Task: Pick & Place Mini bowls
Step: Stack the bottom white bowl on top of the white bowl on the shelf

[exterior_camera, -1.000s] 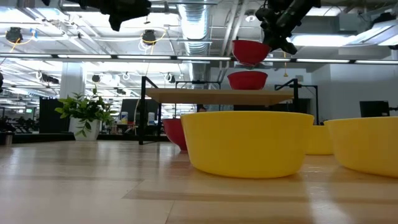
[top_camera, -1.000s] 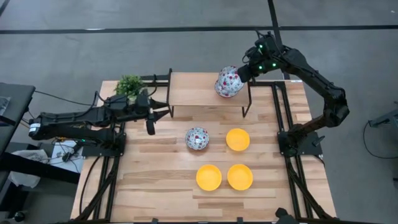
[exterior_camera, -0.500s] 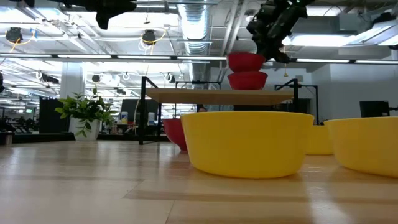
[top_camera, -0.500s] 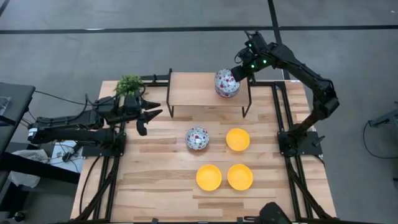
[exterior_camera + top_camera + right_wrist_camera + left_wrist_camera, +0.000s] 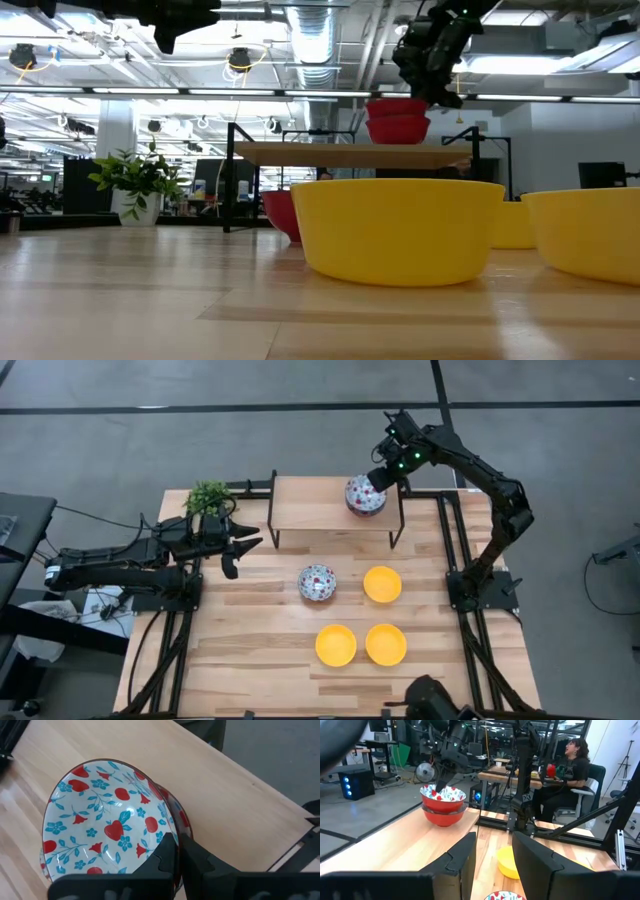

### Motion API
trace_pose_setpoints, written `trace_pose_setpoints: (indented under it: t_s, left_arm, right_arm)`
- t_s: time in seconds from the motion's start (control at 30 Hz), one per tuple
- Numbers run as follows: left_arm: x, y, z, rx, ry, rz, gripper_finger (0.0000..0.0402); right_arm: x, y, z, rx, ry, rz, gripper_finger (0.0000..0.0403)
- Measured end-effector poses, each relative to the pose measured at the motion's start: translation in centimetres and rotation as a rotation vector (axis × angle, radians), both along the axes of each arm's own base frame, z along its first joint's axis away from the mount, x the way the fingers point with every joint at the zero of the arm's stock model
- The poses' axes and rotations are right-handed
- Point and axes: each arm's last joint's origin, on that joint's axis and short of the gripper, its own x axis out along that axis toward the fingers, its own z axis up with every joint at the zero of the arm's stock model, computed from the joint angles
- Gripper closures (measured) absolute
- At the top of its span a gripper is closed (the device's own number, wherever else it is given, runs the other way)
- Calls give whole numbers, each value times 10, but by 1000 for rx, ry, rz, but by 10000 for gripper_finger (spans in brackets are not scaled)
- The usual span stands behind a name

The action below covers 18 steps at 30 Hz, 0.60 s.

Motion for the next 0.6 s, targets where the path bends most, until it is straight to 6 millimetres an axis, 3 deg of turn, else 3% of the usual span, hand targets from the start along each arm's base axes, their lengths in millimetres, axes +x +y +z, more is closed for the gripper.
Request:
trace_pose_setpoints:
  t_s: [0.6]
  left_arm:
    - [0, 0, 1, 0, -7, 3, 275]
  right_arm:
    - [3, 3, -1, -24, 24, 29, 403]
